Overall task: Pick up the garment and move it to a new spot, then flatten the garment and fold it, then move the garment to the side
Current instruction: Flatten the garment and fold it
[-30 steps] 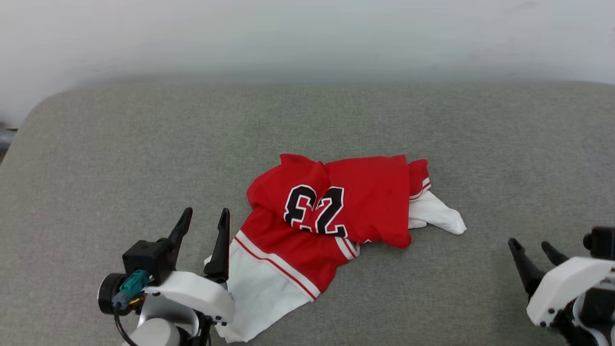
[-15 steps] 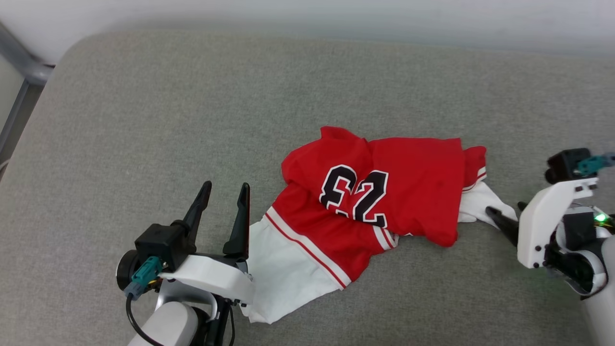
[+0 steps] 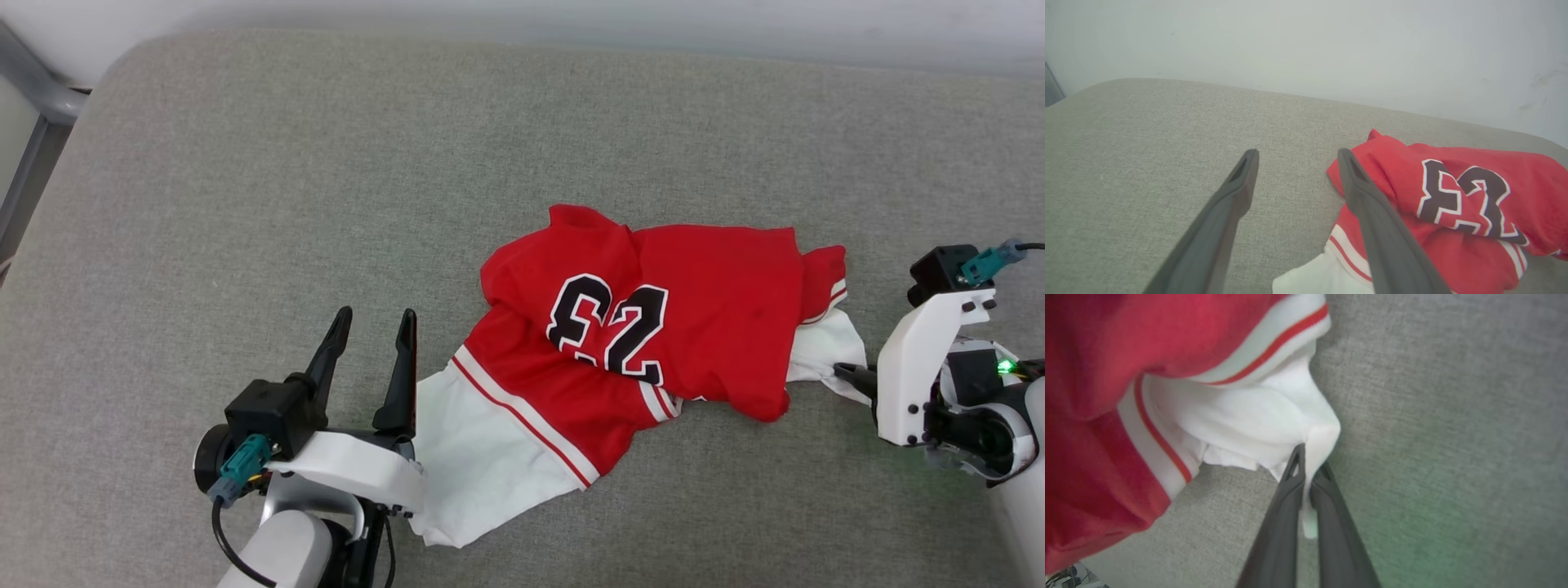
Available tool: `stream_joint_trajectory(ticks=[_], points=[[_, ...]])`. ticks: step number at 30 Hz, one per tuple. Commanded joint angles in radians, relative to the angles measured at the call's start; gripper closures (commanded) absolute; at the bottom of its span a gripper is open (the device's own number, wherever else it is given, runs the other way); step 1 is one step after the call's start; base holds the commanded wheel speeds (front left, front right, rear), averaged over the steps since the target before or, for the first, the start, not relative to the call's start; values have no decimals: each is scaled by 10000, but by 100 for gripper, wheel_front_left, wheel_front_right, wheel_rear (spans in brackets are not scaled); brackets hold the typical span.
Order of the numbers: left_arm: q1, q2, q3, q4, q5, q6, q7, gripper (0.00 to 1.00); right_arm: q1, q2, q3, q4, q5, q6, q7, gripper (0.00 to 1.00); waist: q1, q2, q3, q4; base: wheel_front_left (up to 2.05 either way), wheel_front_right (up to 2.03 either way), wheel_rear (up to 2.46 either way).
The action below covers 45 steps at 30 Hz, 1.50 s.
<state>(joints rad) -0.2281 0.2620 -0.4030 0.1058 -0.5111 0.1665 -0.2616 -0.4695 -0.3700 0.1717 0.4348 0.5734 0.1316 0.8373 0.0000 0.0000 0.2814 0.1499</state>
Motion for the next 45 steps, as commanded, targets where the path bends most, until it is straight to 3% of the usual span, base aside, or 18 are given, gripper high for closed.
stream_joint_trajectory(ticks=[1, 8, 17, 24, 32, 39, 45], points=[[124, -19, 85, 101, 97, -79, -42, 0, 289, 70, 11, 55, 49, -17, -173, 100, 0, 0, -125, -90, 0, 0, 0], [371, 270, 238, 360, 177, -40, -40, 0, 651, -139, -950, -1808, 37, -14, -919, 100, 0, 0, -729, -508, 0, 0, 0], [803, 922, 480, 107, -236, -93, 849, 0, 2570, 460, -3058, -4245, -907, -13, -475, 100, 0, 0, -1464, -1018, 0, 0, 0], [1226, 2159, 412, -925, -1066, -508, 3483, 0, 4077, 1358, -4416, -5355, -1284, -13, -32, 100, 0, 0, -1714, -1289, 0, 0, 0], [1513, 3107, -297, -2076, -2226, -659, 7230, 0, 4420, 2114, -4383, -5489, -1339, -13, -127, 100, 0, 0, -1478, -1725, 0, 0, 0], [1353, 3054, -968, -1662, -2429, -431, 8817, 0, 4088, 2331, -4017, -5203, -1176, -13, -448, 100, 0, 0, -1006, -2122, 0, 0, 0], [1100, 2664, -1928, -595, -2328, -769, 9692, 0, 3900, 2387, -3801, -4949, -1069, -13, -659, 100, 0, 0, -683, -2292, 0, 0, 0]])
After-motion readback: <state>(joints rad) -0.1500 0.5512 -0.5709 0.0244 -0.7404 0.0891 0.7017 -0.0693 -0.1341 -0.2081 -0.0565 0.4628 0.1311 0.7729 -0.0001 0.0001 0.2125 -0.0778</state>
